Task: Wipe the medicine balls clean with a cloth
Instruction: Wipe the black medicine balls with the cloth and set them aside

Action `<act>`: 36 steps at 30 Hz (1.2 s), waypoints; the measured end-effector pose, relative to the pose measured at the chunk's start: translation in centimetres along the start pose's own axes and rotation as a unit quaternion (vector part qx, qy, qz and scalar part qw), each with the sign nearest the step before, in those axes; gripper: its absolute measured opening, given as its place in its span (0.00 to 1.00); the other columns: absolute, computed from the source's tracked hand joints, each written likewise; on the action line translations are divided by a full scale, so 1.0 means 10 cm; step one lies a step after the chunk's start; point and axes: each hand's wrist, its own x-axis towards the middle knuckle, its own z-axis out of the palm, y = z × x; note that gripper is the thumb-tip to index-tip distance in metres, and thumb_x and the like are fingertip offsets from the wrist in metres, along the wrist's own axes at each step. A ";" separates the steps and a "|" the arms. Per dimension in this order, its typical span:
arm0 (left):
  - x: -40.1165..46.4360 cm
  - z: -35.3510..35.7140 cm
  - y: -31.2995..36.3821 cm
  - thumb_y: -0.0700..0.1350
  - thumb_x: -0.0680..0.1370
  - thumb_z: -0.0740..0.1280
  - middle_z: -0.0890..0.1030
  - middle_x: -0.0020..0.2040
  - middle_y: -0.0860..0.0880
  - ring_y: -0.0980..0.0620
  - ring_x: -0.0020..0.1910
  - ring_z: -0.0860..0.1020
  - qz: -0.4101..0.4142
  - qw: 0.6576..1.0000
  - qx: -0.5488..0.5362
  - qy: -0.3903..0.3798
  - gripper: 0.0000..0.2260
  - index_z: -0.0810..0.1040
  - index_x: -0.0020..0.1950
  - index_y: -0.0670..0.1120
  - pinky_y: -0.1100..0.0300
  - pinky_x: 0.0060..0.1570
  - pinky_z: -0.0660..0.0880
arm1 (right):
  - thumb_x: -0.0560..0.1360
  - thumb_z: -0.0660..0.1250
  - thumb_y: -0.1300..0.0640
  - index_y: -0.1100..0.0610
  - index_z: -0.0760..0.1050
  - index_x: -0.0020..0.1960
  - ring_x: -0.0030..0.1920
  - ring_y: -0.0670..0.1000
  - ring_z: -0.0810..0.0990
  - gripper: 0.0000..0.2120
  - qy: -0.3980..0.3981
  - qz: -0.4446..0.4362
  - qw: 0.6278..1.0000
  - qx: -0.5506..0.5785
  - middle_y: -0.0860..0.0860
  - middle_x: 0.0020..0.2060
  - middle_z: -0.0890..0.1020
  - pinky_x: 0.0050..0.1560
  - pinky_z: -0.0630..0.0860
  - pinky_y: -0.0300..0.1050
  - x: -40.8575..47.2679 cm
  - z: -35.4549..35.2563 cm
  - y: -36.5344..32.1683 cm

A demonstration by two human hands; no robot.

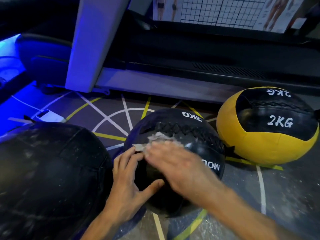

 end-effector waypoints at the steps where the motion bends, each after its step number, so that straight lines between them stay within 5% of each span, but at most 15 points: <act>1: -0.02 -0.01 -0.01 0.70 0.71 0.71 0.63 0.74 0.66 0.56 0.74 0.61 0.000 1.000 -0.001 -0.003 0.30 0.68 0.70 0.66 0.54 0.71 0.62 | 0.78 0.61 0.61 0.50 0.73 0.71 0.71 0.48 0.74 0.22 0.001 0.025 0.999 0.022 0.49 0.70 0.77 0.75 0.67 0.45 0.01 -0.09 0.12; 4: -0.05 -0.06 0.02 0.68 0.72 0.72 0.68 0.74 0.61 0.54 0.73 0.64 -0.011 1.000 -0.021 -0.017 0.30 0.72 0.72 0.63 0.53 0.69 0.63 | 0.82 0.61 0.60 0.46 0.78 0.64 0.52 0.49 0.85 0.15 0.072 0.224 0.972 0.026 0.47 0.56 0.85 0.52 0.77 0.37 0.07 -0.33 0.71; 6: 0.01 -0.13 0.04 0.64 0.74 0.72 0.74 0.70 0.59 0.53 0.70 0.69 -0.014 0.997 -0.071 -0.010 0.22 0.79 0.66 0.63 0.54 0.68 0.67 | 0.80 0.65 0.63 0.49 0.83 0.59 0.38 0.53 0.82 0.14 0.075 0.357 0.931 0.015 0.51 0.43 0.87 0.38 0.69 0.41 0.08 -0.36 0.99; 8: 0.15 -0.22 0.02 0.59 0.74 0.72 0.80 0.64 0.58 0.54 0.64 0.77 -0.030 0.990 -0.133 0.022 0.15 0.83 0.61 0.61 0.54 0.64 0.71 | 0.79 0.68 0.62 0.50 0.84 0.59 0.34 0.45 0.77 0.13 0.102 0.407 0.906 0.059 0.49 0.39 0.85 0.35 0.68 0.37 0.11 -0.32 0.93; 11: 0.28 -0.27 -0.05 0.62 0.72 0.74 0.73 0.71 0.60 0.54 0.64 0.76 -0.056 0.989 -0.136 0.012 0.26 0.76 0.69 0.65 0.56 0.61 0.75 | 0.78 0.69 0.66 0.53 0.84 0.59 0.41 0.33 0.79 0.14 0.128 0.273 0.945 0.122 0.45 0.45 0.85 0.47 0.71 0.25 0.26 -0.19 0.36; 13: 0.26 -0.27 -0.10 0.68 0.71 0.72 0.70 0.74 0.66 0.60 0.70 0.70 -0.055 0.994 -0.095 -0.014 0.28 0.73 0.70 0.69 0.54 0.66 0.72 | 0.78 0.68 0.66 0.56 0.82 0.62 0.58 0.37 0.80 0.15 0.057 0.129 0.986 0.093 0.48 0.56 0.85 0.66 0.68 0.29 0.27 -0.10 0.08; 14: 0.22 -0.29 -0.12 0.69 0.71 0.71 0.70 0.73 0.68 0.62 0.70 0.69 -0.054 0.995 -0.082 -0.024 0.27 0.74 0.69 0.69 0.52 0.68 0.70 | 0.77 0.67 0.65 0.56 0.82 0.63 0.60 0.41 0.79 0.16 0.030 0.090 0.993 0.067 0.49 0.59 0.85 0.68 0.65 0.28 0.28 -0.11 0.09; 16: 0.14 -0.33 -0.13 0.68 0.71 0.73 0.71 0.73 0.67 0.62 0.71 0.69 -0.039 0.997 -0.060 -0.038 0.28 0.75 0.70 0.67 0.47 0.70 0.68 | 0.78 0.65 0.62 0.55 0.82 0.62 0.53 0.44 0.81 0.15 0.014 0.149 0.987 0.057 0.49 0.54 0.86 0.59 0.67 0.23 0.30 -0.21 0.38; 18: 0.04 -0.36 -0.11 0.67 0.70 0.75 0.74 0.72 0.64 0.59 0.70 0.71 -0.028 0.997 -0.055 -0.041 0.28 0.76 0.69 0.66 0.44 0.70 0.67 | 0.80 0.65 0.62 0.53 0.83 0.59 0.49 0.50 0.84 0.13 0.008 0.281 0.960 0.015 0.51 0.49 0.87 0.49 0.73 0.33 0.35 -0.32 0.83; 21: -0.03 -0.34 -0.01 0.65 0.71 0.75 0.80 0.63 0.61 0.54 0.64 0.76 -0.026 0.994 -0.099 -0.024 0.17 0.83 0.59 0.65 0.53 0.66 0.68 | 0.80 0.65 0.60 0.52 0.85 0.55 0.53 0.55 0.84 0.10 -0.024 0.403 0.915 -0.012 0.53 0.50 0.87 0.50 0.74 0.44 0.42 -0.37 1.14; 24: 0.03 -0.32 0.09 0.63 0.70 0.76 0.83 0.51 0.57 0.51 0.56 0.77 -0.037 0.990 -0.134 -0.019 0.09 0.85 0.44 0.61 0.64 0.59 0.69 | 0.79 0.68 0.61 0.50 0.85 0.55 0.48 0.40 0.82 0.10 0.012 0.273 0.959 0.080 0.46 0.48 0.87 0.51 0.75 0.31 0.52 -0.23 0.45; 27: 0.00 -0.32 0.11 0.63 0.69 0.77 0.83 0.48 0.56 0.51 0.54 0.76 -0.036 0.988 -0.144 -0.035 0.08 0.85 0.40 0.60 0.67 0.54 0.70 | 0.76 0.69 0.63 0.50 0.80 0.62 0.54 0.42 0.82 0.16 -0.109 0.070 0.984 0.119 0.49 0.54 0.86 0.58 0.77 0.36 0.37 -0.11 -0.18; 30: -0.05 -0.37 0.10 0.60 0.71 0.78 0.85 0.50 0.58 0.51 0.55 0.79 -0.042 0.986 -0.157 -0.046 0.07 0.85 0.40 0.59 0.63 0.55 0.72 | 0.80 0.67 0.63 0.53 0.82 0.62 0.52 0.36 0.79 0.13 -0.049 0.189 0.974 0.114 0.50 0.55 0.86 0.54 0.69 0.22 0.32 -0.23 0.30; 33: -0.05 -0.39 0.11 0.56 0.71 0.79 0.85 0.49 0.59 0.51 0.55 0.79 -0.050 0.988 -0.139 -0.053 0.05 0.85 0.39 0.58 0.63 0.56 0.73 | 0.80 0.67 0.60 0.49 0.85 0.55 0.46 0.43 0.84 0.10 -0.024 0.370 0.929 0.007 0.48 0.43 0.85 0.40 0.68 0.32 0.26 -0.46 0.90; 36: -0.01 -0.38 0.13 0.55 0.71 0.79 0.85 0.49 0.59 0.50 0.55 0.79 -0.046 0.988 -0.136 -0.055 0.05 0.84 0.39 0.59 0.64 0.55 0.72 | 0.79 0.68 0.60 0.50 0.85 0.56 0.51 0.52 0.85 0.10 -0.009 0.371 0.928 0.043 0.47 0.46 0.86 0.42 0.68 0.35 0.32 -0.43 0.69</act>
